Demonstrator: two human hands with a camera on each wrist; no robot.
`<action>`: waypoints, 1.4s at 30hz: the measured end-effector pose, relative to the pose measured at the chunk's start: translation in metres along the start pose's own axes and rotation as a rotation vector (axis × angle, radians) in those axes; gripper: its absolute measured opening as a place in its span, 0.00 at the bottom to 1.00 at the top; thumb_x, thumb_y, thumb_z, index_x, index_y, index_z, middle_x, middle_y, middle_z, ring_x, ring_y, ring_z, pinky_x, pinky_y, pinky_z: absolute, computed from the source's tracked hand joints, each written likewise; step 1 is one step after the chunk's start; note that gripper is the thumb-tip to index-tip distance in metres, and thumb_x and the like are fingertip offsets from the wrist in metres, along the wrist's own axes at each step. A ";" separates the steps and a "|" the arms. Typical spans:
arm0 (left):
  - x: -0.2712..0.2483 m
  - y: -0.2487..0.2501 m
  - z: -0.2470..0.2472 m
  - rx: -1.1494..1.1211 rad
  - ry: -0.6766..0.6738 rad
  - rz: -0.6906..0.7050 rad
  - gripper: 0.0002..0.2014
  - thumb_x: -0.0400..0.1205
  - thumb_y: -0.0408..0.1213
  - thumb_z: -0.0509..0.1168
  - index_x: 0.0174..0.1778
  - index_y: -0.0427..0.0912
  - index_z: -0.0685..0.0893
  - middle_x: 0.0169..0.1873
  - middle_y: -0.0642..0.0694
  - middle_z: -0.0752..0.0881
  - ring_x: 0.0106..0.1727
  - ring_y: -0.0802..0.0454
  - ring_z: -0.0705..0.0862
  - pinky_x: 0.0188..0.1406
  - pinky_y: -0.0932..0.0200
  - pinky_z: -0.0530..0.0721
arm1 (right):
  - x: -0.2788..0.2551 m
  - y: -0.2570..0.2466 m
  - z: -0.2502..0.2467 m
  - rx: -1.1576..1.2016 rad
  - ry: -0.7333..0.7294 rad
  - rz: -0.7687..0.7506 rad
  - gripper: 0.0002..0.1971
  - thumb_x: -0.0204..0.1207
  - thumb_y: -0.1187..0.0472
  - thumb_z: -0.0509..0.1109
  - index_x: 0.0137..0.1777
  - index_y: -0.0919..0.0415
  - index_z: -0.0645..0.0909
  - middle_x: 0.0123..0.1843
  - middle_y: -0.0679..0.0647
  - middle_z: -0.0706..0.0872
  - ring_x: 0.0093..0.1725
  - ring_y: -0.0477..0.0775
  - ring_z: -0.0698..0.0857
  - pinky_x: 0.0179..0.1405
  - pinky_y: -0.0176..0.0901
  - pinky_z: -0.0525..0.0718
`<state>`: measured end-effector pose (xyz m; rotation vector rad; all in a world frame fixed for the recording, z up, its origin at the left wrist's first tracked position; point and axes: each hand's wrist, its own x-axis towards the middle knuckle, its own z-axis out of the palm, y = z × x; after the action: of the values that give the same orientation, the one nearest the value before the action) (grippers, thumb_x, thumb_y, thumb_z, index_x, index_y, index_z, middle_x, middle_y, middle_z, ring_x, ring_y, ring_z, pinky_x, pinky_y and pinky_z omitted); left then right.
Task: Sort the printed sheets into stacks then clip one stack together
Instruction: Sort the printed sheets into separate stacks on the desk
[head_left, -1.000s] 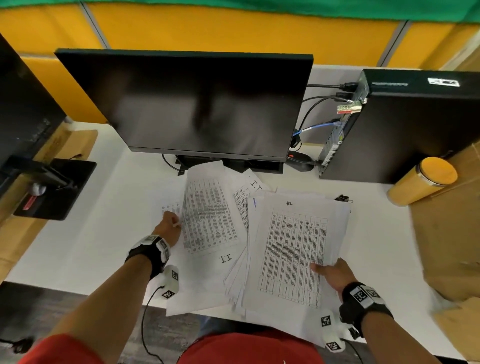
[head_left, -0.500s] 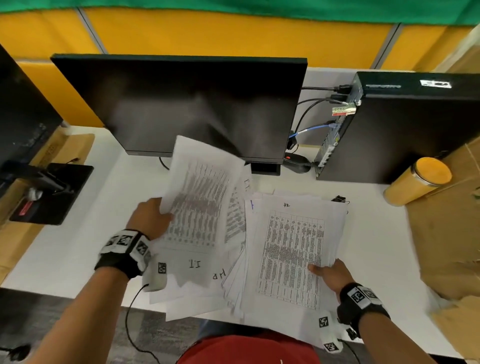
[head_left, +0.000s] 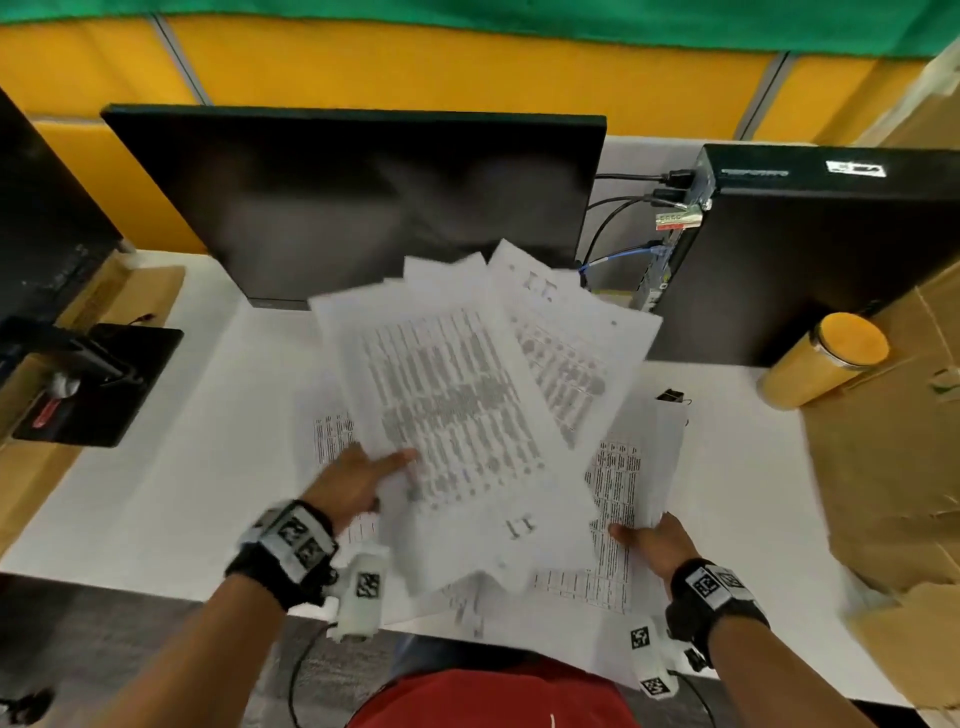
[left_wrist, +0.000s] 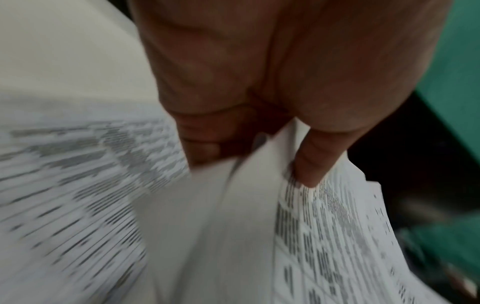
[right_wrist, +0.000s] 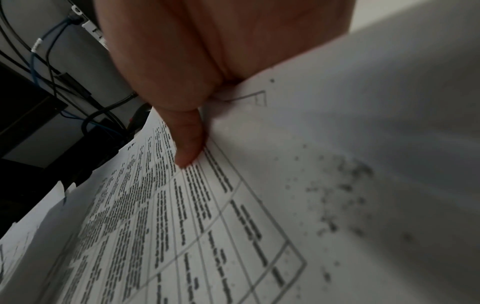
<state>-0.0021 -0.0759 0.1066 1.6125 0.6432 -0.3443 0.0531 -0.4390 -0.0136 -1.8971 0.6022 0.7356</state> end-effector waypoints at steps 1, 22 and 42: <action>0.005 -0.014 0.014 0.110 -0.059 -0.036 0.08 0.83 0.41 0.67 0.46 0.39 0.86 0.34 0.42 0.92 0.32 0.50 0.91 0.33 0.54 0.90 | 0.001 0.000 0.000 -0.008 0.013 -0.009 0.20 0.68 0.62 0.81 0.59 0.67 0.83 0.53 0.64 0.90 0.52 0.65 0.88 0.61 0.61 0.85; 0.071 -0.050 0.060 0.772 0.145 0.122 0.16 0.87 0.36 0.56 0.70 0.40 0.76 0.63 0.39 0.82 0.63 0.41 0.83 0.63 0.52 0.82 | -0.008 0.013 -0.004 0.429 -0.119 -0.055 0.20 0.66 0.70 0.72 0.60 0.64 0.81 0.50 0.57 0.90 0.50 0.61 0.86 0.53 0.52 0.83; 0.072 -0.091 -0.048 0.741 0.568 -0.531 0.48 0.69 0.68 0.69 0.75 0.36 0.67 0.68 0.33 0.70 0.70 0.33 0.71 0.70 0.39 0.72 | 0.009 0.012 0.001 0.127 -0.059 -0.148 0.29 0.63 0.64 0.85 0.63 0.55 0.79 0.57 0.53 0.87 0.56 0.56 0.85 0.61 0.50 0.80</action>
<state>-0.0048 -0.0106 -0.0003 2.2558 1.5203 -0.5595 0.0513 -0.4438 -0.0276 -1.7757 0.4552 0.6409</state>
